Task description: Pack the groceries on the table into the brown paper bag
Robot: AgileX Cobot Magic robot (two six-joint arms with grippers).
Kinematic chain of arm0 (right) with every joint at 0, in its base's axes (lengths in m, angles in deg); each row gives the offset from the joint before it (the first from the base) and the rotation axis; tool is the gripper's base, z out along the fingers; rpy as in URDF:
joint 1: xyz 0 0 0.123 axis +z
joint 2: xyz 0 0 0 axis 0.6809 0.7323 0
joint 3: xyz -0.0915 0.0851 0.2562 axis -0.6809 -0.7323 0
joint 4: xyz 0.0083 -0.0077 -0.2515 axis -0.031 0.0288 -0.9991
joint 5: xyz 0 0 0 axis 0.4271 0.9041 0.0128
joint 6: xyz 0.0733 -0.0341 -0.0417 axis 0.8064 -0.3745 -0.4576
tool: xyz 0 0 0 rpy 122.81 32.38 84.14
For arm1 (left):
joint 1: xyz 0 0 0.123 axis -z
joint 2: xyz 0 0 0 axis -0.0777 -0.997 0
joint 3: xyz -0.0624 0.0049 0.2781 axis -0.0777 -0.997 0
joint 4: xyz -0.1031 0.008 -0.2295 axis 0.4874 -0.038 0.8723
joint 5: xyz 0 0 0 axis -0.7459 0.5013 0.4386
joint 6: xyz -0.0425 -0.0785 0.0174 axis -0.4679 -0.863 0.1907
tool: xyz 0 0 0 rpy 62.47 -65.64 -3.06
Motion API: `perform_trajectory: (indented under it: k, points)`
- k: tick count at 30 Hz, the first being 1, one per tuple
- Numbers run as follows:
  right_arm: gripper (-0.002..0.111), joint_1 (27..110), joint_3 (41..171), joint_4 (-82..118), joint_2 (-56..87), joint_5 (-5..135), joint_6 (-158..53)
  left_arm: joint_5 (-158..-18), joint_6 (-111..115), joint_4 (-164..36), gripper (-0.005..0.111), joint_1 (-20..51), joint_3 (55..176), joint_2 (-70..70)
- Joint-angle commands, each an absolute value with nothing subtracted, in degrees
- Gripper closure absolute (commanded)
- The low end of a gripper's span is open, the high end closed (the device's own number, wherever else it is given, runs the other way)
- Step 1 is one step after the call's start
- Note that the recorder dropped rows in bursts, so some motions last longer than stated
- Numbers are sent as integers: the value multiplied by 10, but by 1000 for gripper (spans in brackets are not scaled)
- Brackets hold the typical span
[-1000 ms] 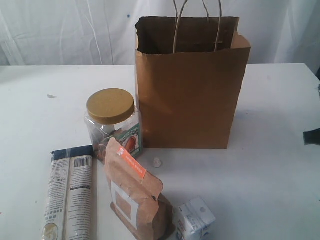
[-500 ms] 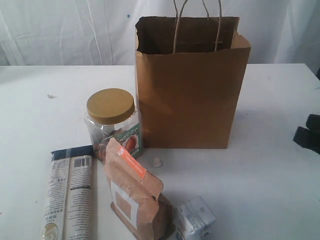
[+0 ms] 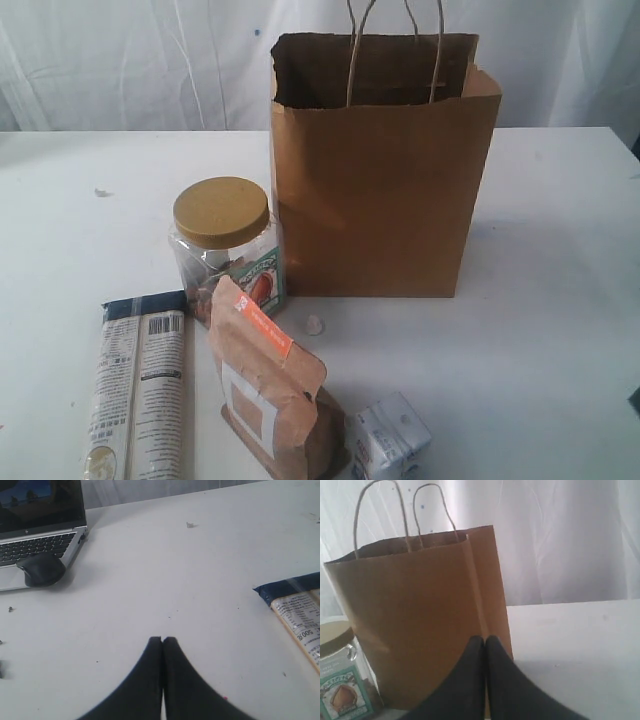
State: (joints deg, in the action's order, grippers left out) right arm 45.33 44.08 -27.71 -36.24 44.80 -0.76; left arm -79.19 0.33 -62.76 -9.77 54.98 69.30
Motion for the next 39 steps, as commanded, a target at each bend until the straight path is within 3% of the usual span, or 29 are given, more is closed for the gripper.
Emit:
perform_trajectory:
  k: [1, 4, 10, 14, 28, 30, 35, 39]
  points:
    - [108, 452, 440, -408, -367, 326, -1, -794, 3, -625, 107, -94, 547, 695]
    - [108, 452, 445, -422, -367, 352, 8, -794, 3, -625, 107, -94, 547, 695]
    - [108, 452, 447, -198, -367, 675, 8, -794, 3, -625, 107, -94, 547, 695]
    - [108, 452, 447, -47, -367, 795, 22, -794, 3, -625, 107, -94, 547, 695]
    - [108, 452, 446, 21, -368, 866, 36, -794, 3, -625, 107, -94, 547, 695]
    - [108, 452, 445, 23, -429, 910, 17, -794, 3, -625, 107, -94, 547, 695]
    - [108, 449, 412, -49, -562, 862, -114, -793, 3, -625, 107, -94, 547, 695]
    - [108, 439, 412, 93, -562, 853, -468, -798, 3, -625, 107, -94, 547, 695]
